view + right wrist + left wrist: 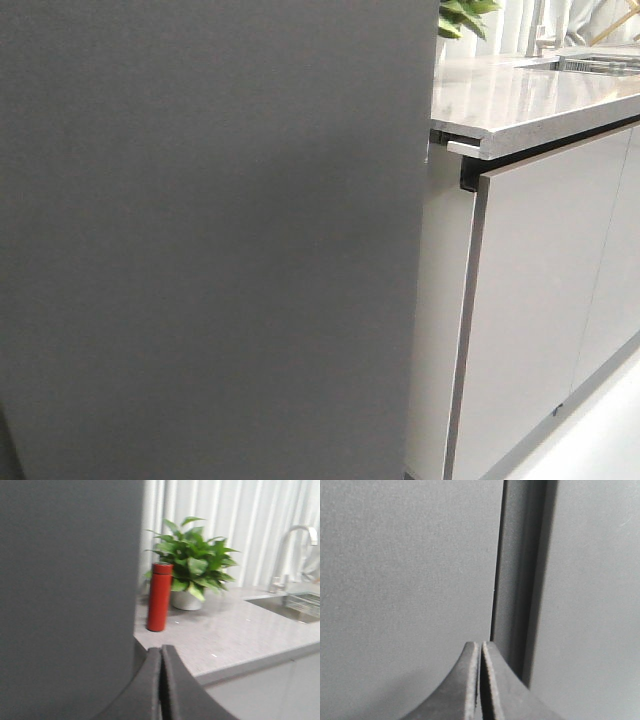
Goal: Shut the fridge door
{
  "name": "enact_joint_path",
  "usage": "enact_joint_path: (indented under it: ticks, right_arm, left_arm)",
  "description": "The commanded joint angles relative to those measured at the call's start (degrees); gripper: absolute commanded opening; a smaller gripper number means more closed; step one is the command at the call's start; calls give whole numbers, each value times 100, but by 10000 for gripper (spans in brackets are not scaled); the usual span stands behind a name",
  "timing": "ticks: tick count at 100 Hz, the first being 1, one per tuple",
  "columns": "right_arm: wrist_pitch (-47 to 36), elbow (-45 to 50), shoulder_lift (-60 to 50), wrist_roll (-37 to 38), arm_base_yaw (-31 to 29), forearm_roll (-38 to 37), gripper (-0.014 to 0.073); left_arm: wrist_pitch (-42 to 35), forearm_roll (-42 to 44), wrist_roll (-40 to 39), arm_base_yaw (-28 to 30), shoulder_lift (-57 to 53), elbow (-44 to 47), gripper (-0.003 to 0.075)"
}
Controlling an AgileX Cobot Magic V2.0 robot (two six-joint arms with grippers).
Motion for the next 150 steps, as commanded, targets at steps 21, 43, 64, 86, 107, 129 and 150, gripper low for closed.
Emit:
enact_joint_path:
  ticks: [21, 43, 64, 86, 107, 129, 150]
  right_arm:
    - [-465, 1819, -1842, -3, -939, -71, -76]
    - [-465, 2771, -2785, -3, -1369, -71, -76]
    - [-741, 3362, -3219, -3, -1427, -71, -76]
    - [-926, 3679, -3292, -3, -1427, -71, -76]
    - [-937, 3679, -3292, -3, -1427, -71, -76]
    - [-937, 3679, -3292, -3, -1427, -71, -76]
    - [-937, 3679, -3292, -3, -1427, -71, -76]
  left_arm:
    - [-440, -9, -20, -9, 109, 160, -21]
    - [-440, -9, -20, -9, 109, 160, -21]
    - [-440, -9, -20, -9, 109, 160, -21]
    - [-440, -9, -20, -9, 109, 160, -20]
    - [-440, -9, -20, -9, 109, 160, -21]
    - [-440, -9, -20, -9, 109, 160, -21]
    - [-440, -9, -20, -9, 109, 160, -21]
